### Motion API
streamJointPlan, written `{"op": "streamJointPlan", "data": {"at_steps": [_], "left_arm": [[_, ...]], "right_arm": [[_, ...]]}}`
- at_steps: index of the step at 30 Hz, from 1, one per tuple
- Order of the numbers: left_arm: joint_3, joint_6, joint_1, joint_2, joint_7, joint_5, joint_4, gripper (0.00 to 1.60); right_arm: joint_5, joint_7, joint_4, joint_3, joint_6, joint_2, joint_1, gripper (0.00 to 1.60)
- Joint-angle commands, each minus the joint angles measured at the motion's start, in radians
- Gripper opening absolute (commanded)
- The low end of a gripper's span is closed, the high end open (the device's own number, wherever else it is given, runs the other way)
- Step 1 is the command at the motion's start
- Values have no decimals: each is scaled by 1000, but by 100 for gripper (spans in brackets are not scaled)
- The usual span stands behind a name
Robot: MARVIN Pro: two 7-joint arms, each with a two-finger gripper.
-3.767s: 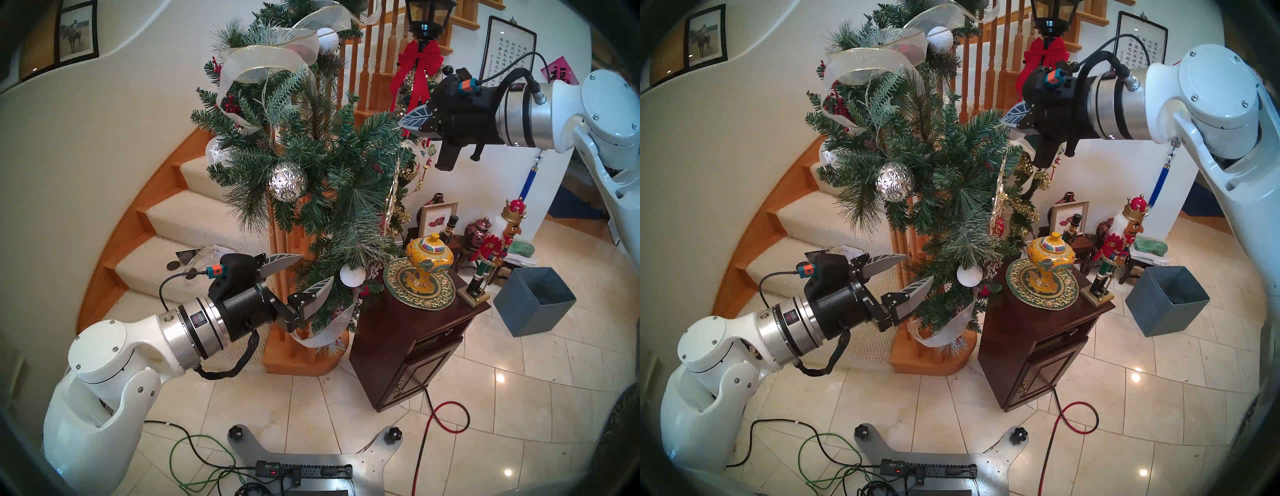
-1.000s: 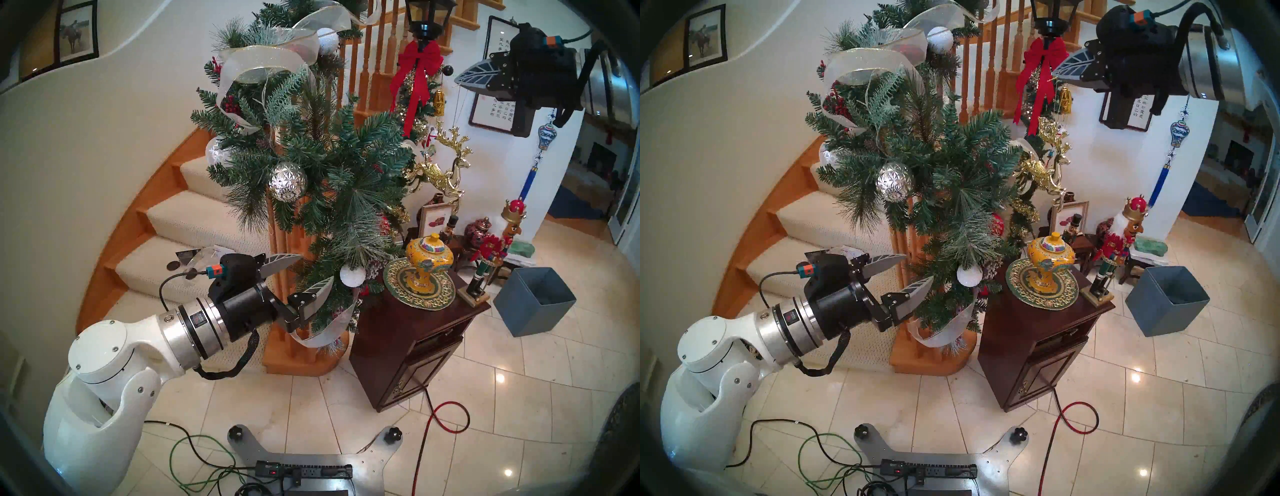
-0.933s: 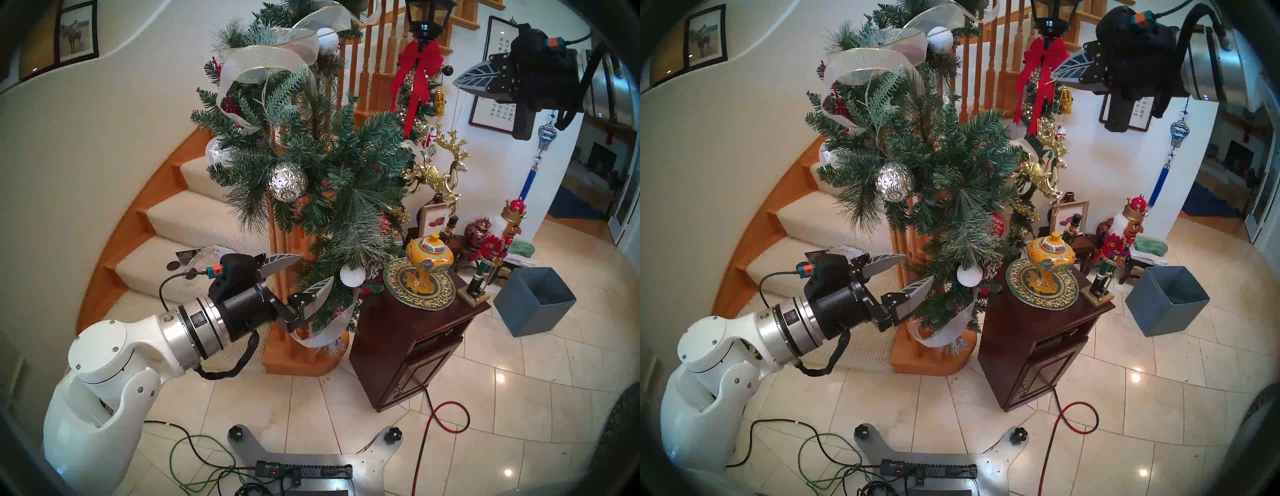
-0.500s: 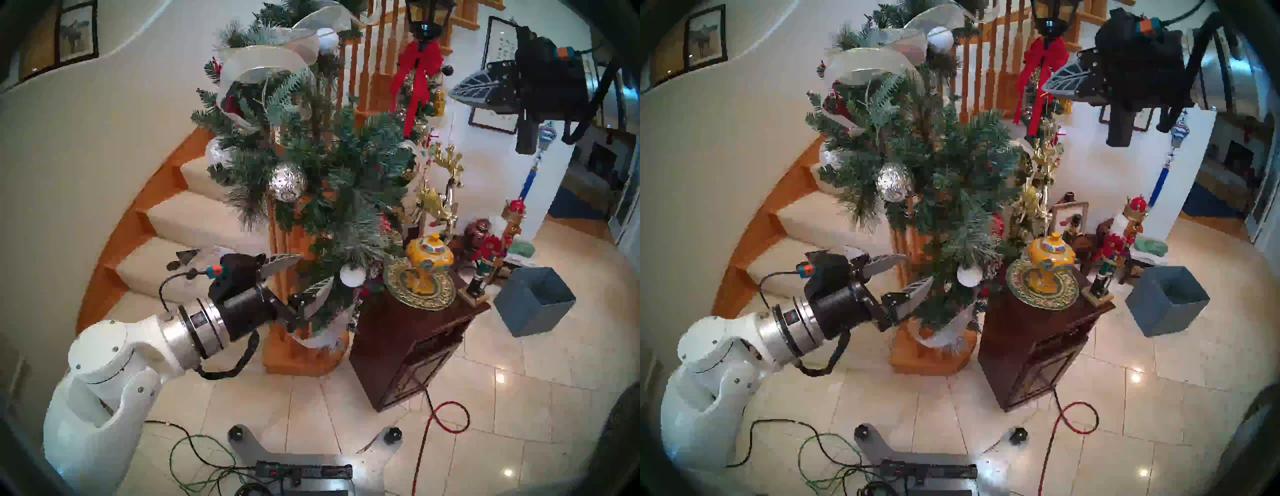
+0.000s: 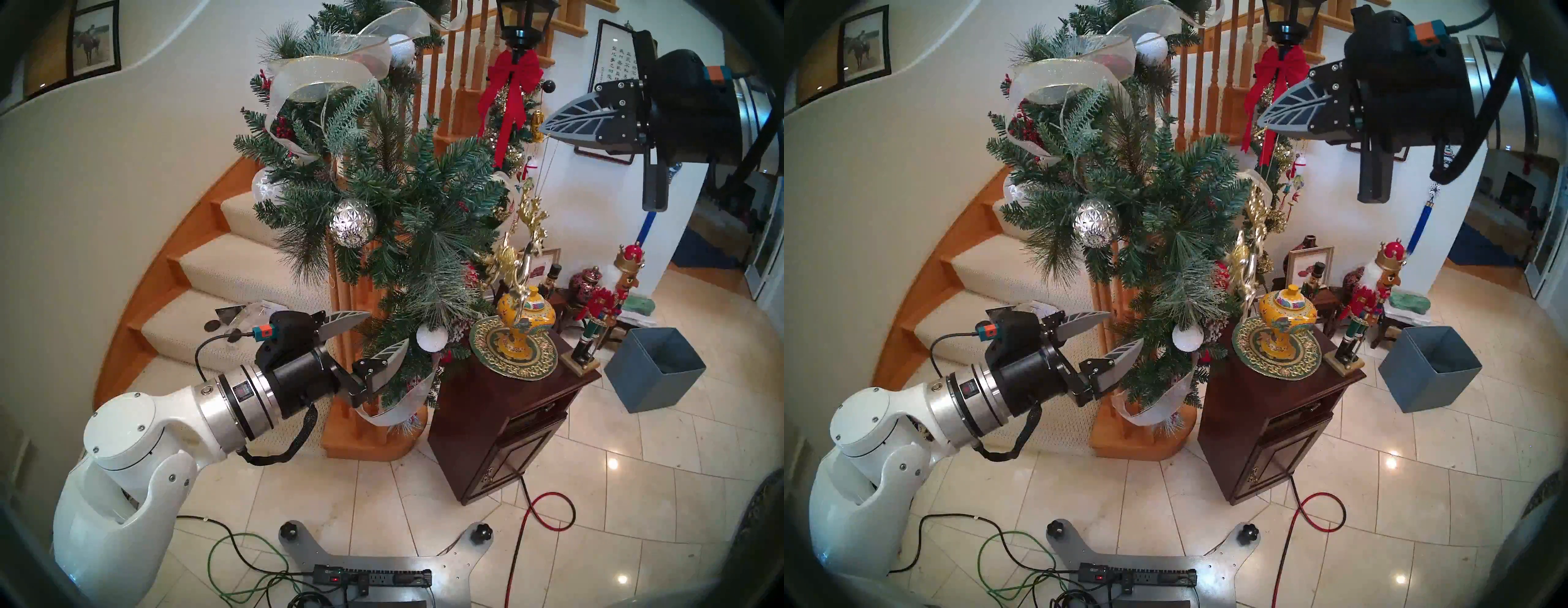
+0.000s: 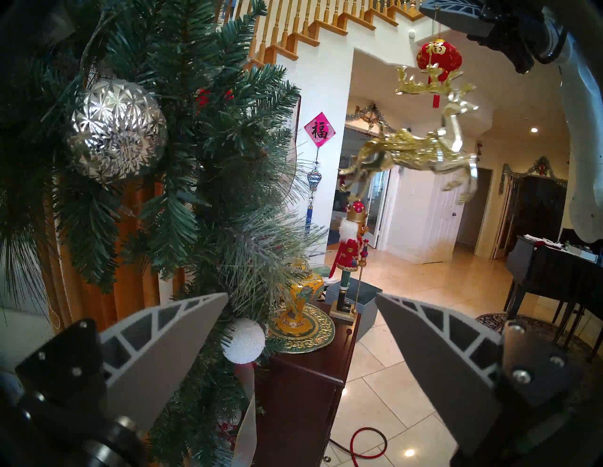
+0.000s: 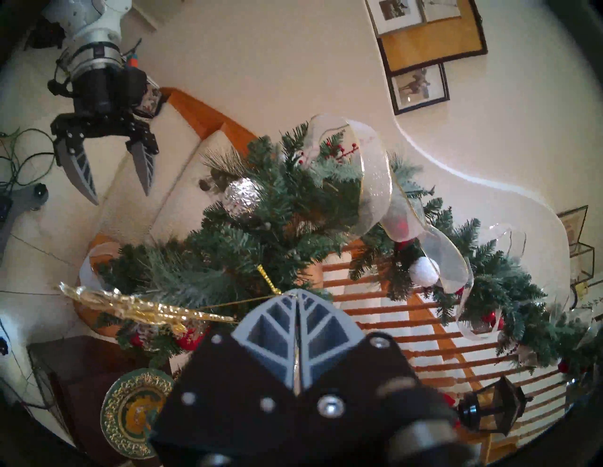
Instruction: Hang the ornament onto the Christmas-tree-style decoration
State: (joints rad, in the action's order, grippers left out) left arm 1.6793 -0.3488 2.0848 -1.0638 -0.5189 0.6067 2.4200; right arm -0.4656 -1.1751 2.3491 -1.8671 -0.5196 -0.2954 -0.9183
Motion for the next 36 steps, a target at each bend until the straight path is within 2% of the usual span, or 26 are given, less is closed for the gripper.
{"op": "streamJointPlan", "data": {"at_steps": [1, 11, 23, 36], "left_arm": [[1, 2, -1, -1, 0, 0, 6, 160], [1, 2, -1, 0, 0, 0, 6, 160], [1, 2, -1, 0, 0, 0, 6, 160], [1, 2, -1, 0, 0, 0, 6, 160]], "right_arm": [[-18, 10, 8, -11, -6, -23, 10, 0], [-56, 37, 20, 67, 22, -23, 48, 0], [-61, 95, 9, 255, 53, -18, 163, 0], [-11, 107, -11, 442, 35, -79, 311, 0]]}}
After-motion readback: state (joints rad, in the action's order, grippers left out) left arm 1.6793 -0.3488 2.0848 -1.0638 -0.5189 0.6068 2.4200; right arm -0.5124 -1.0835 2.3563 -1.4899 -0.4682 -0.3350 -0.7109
